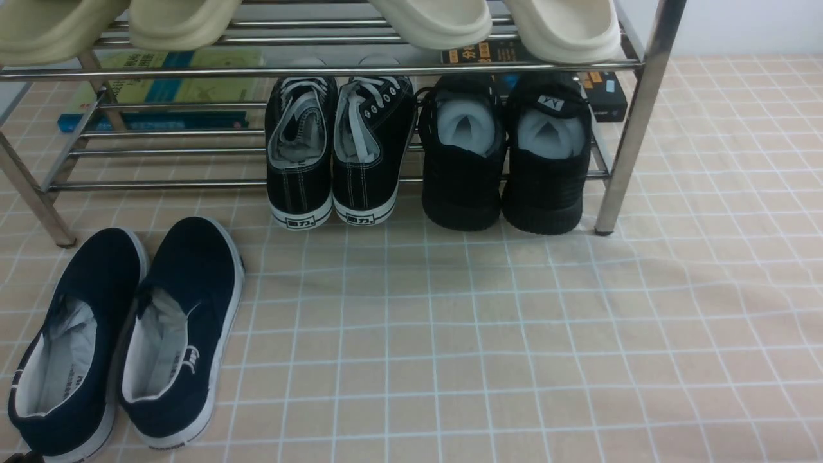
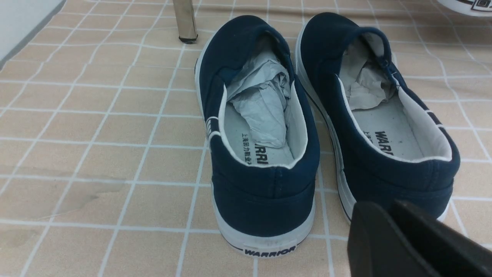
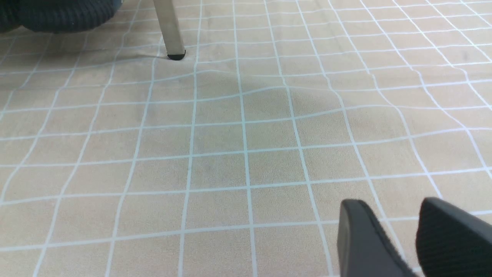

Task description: Take the shoes off the shelf from the light coffee tablecloth by hand.

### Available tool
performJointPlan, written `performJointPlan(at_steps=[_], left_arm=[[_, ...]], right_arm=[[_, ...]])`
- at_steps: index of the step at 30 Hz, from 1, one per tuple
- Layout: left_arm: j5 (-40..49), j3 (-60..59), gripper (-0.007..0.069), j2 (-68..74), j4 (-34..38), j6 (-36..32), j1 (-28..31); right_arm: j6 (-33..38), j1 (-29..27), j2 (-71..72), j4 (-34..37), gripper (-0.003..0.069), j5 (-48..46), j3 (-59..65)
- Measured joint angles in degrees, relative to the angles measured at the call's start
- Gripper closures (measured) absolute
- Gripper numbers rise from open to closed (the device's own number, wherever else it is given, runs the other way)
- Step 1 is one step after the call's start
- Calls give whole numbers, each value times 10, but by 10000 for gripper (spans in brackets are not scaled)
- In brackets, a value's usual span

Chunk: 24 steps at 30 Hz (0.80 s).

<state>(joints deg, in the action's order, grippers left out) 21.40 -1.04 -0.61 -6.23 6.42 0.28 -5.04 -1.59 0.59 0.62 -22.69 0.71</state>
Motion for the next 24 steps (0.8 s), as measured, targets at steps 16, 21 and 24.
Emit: performJointPlan(at_steps=[16,21,24], left_arm=[[0,0,518,0,0,0,0],[0,0,516,0,-1,0,0],[0,0,508,0,-1,0,0]], right_arm=[[-292,0,0,348,419,42,6],[-273,0,0,381,421,41,4],[-160,0,0,379,482,13,-54]])
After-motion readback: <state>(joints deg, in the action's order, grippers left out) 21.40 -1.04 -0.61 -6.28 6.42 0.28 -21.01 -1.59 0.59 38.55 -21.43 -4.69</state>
